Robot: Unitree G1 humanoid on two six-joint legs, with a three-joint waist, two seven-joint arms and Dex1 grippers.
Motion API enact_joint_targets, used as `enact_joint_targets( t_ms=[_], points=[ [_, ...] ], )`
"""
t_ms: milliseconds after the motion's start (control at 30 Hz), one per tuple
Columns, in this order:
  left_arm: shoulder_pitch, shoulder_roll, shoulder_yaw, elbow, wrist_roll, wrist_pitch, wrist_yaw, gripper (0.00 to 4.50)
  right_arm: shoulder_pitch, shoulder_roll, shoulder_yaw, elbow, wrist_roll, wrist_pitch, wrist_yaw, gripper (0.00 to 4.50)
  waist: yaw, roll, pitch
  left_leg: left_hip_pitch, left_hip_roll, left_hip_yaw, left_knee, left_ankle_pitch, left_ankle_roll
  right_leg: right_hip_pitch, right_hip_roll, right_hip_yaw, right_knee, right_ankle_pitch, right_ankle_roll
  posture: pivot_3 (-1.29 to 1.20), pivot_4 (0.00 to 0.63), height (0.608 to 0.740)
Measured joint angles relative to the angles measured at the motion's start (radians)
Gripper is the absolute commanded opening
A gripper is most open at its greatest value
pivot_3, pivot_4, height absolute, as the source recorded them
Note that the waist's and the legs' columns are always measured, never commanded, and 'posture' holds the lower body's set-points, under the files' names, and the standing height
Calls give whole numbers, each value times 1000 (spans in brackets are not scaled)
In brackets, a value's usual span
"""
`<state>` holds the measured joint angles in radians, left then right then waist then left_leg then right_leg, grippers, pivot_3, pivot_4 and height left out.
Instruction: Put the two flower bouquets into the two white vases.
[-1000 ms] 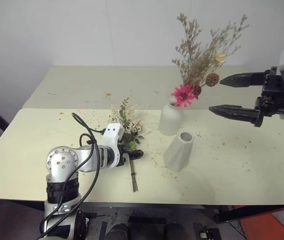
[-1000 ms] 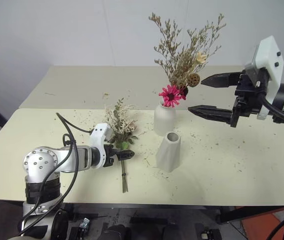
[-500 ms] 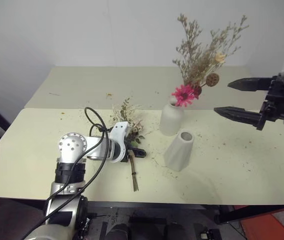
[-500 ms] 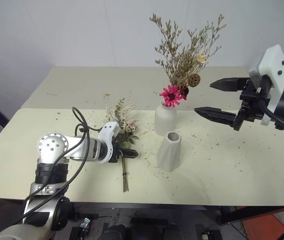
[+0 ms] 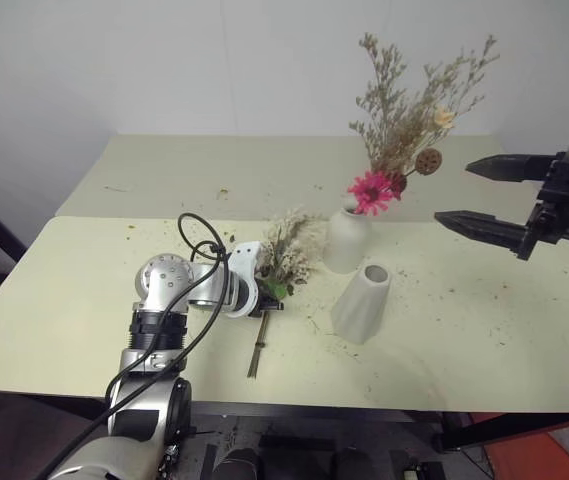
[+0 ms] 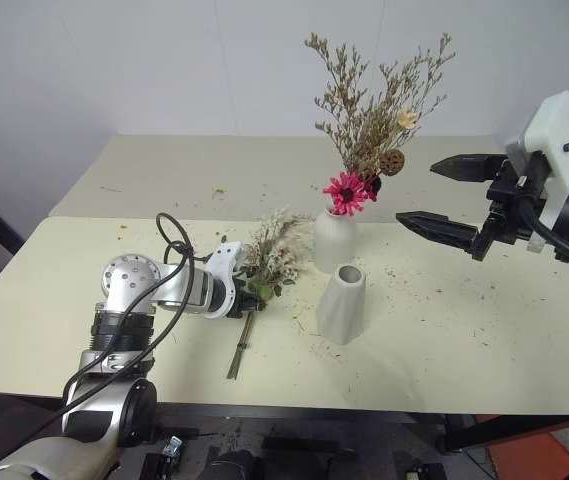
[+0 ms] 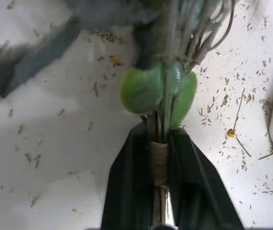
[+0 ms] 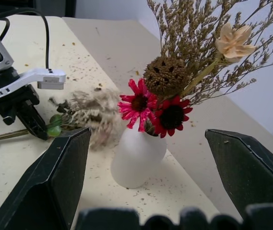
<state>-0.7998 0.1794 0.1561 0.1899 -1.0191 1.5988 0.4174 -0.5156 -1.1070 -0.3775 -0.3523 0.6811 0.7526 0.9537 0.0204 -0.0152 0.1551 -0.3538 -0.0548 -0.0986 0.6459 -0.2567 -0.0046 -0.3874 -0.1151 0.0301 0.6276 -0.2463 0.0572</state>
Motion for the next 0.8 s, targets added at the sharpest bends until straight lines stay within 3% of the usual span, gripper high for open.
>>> enact_joint_targets(
  t_ms=[267, 400, 567, 700, 800],
  points=[
    [17, -6, 18, -85, 142, -18, -83, 111, 6, 0, -5, 0, 3, 0, -15, 4500, -9, -2, 1, -1, 1, 0, 0, 0, -1, -2, 0, 0, 0, 0, 0, 0, 150, 740],
    [39, 79, 71, -211, 185, -101, -157, 111, 35, -11, -46, -2, 13, 12, -13, 4500, -23, -3, 2, -4, 2, 0, -1, 3, -6, -5, 1, 1, -1, 0, 0, 0, 150, 740],
    [132, 241, 161, -421, 181, -401, -463, 111, 162, -56, -187, -2, 64, 53, 86, 4500, -15, -3, 1, -9, 2, 1, -1, 3, -6, -9, 1, 1, -3, 0, 0, 0, 150, 740],
    [104, 299, 282, -404, 62, -541, -743, 111, 339, -71, -316, -16, 56, 38, 232, 4500, -1, -3, 1, -10, 2, 0, 2, -1, 1, -7, 1, -4, -4, 0, 0, 0, 150, 740],
    [32, 300, 297, -334, -5, -624, -931, 111, 477, -69, -395, -36, -1, -24, 333, 4500, 2, -3, 1, -8, 2, 0, 4, -1, 2, -3, 0, -6, -3, 0, 0, 0, 150, 740]
  ],
)
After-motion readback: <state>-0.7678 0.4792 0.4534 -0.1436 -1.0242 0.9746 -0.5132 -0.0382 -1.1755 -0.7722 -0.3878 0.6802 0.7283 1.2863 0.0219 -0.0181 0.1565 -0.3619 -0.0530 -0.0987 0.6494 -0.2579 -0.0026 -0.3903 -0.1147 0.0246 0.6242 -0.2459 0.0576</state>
